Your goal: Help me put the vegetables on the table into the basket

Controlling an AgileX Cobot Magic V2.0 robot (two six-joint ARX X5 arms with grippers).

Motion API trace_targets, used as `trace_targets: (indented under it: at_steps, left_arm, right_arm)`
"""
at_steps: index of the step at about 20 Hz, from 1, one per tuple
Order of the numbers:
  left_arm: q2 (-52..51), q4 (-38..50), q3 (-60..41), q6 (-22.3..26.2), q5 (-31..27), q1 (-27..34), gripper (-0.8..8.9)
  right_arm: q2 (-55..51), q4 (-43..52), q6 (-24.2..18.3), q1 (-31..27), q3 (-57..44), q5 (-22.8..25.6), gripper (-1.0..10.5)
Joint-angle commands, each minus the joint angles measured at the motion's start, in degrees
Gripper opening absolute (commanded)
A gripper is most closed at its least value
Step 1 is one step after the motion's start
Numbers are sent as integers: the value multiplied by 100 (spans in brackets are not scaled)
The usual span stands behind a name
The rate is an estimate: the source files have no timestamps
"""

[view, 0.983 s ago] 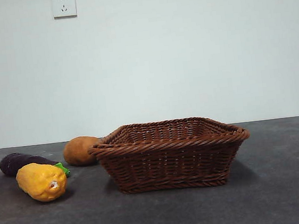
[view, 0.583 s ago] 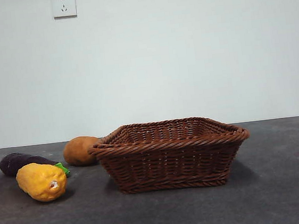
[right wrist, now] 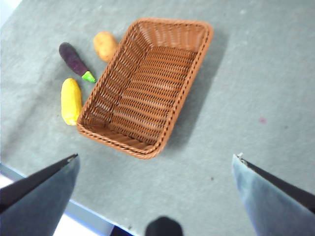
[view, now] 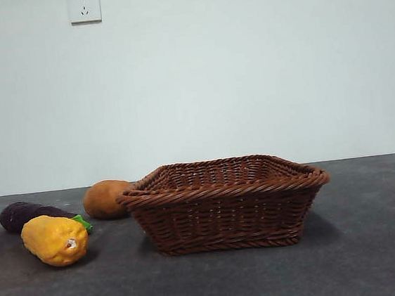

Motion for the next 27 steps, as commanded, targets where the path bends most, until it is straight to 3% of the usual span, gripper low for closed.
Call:
trace_targets:
  at_steps: [1, 8, 12, 21, 27]
  left_arm:
    - [2, 26, 9, -35, 26, -2, 629]
    - [59, 28, 9, -35, 26, -2, 629]
    - [120, 22, 9, -37, 26, -2, 629]
    - [378, 4, 9, -35, 22, -2, 629]
    - [708, 7, 9, -35, -9, -2, 629]
  right_arm:
    - [273, 155, -17, 9, 70, -157, 567]
    - [2083, 1414, 608, 669, 120, -186, 563]
    - [3362, 2144, 809, 1274, 173, 525, 563]
    - [5523, 2608, 970, 1797, 1008, 1119, 525]
    - [6107, 2756, 1141, 1891, 1119, 1213, 307]
